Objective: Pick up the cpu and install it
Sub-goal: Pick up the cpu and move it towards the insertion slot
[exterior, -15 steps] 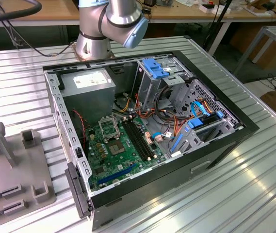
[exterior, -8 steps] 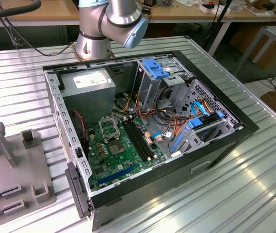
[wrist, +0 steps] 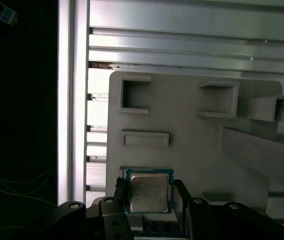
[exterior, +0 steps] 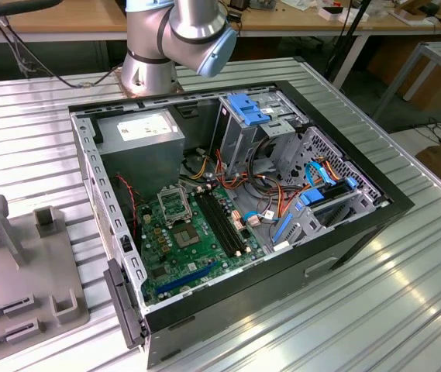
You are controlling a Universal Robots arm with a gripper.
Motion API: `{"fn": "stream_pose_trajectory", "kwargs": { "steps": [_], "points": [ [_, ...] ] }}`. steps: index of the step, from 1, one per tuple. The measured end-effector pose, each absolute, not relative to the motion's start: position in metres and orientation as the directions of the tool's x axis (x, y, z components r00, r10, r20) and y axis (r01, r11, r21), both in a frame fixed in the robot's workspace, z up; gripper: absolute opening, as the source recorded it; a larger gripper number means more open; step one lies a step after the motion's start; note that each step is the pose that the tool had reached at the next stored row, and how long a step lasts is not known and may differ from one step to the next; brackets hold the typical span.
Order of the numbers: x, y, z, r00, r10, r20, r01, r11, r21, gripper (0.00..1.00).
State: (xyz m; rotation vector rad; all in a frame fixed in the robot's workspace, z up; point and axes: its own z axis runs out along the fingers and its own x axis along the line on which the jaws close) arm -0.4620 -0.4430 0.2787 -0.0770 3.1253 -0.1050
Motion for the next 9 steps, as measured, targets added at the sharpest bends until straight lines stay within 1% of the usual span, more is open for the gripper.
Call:
{"fn": "stream_pose_trajectory", "kwargs": {
  "steps": [9],
  "points": [
    [-0.4619,-0.443,0.2879,-0.999,-0.05,-0.012,-0.049,0.997,-0.067,0.47]
  ]
}}
